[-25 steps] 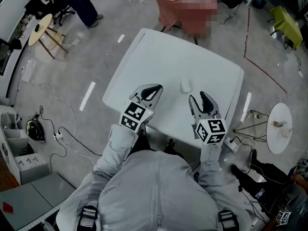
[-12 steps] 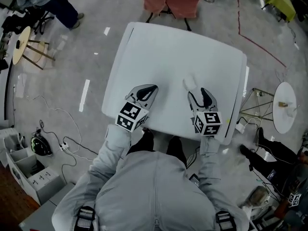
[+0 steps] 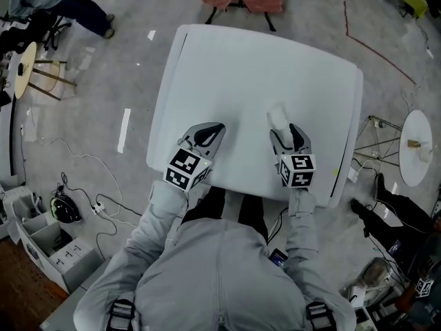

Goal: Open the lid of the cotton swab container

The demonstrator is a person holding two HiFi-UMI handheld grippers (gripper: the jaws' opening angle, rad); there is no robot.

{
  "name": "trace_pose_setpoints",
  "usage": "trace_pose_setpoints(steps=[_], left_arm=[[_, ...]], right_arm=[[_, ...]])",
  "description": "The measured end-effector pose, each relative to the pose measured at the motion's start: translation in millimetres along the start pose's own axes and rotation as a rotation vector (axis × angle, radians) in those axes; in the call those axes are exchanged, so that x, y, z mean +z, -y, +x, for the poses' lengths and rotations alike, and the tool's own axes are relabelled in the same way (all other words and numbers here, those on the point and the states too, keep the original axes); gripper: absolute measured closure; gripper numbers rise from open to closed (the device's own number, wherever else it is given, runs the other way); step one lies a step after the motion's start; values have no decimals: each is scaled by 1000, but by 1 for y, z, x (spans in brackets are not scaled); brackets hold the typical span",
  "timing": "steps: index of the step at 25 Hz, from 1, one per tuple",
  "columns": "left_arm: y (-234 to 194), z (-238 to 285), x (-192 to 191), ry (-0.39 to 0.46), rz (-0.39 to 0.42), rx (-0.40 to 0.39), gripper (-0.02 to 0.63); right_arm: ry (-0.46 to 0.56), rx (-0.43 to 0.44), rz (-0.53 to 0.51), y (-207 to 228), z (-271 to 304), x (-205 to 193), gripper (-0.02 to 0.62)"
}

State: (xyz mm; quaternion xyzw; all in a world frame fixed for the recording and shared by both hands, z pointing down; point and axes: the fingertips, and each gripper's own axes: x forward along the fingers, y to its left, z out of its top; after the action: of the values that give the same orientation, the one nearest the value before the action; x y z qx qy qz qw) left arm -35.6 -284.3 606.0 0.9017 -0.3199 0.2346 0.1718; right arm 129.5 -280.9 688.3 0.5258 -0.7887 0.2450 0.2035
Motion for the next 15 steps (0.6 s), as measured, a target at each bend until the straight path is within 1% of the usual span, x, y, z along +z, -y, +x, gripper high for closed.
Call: trace_pose_setpoints(steps=[5,15], left_arm=[[-16,2,-12,-22,-33,4,583],[-38,15,-36,-61,-69,10,583]], right_arm=[[-19,6,-21,-1,18,-2,330],[-79,8,-55,2,58,-12,330]])
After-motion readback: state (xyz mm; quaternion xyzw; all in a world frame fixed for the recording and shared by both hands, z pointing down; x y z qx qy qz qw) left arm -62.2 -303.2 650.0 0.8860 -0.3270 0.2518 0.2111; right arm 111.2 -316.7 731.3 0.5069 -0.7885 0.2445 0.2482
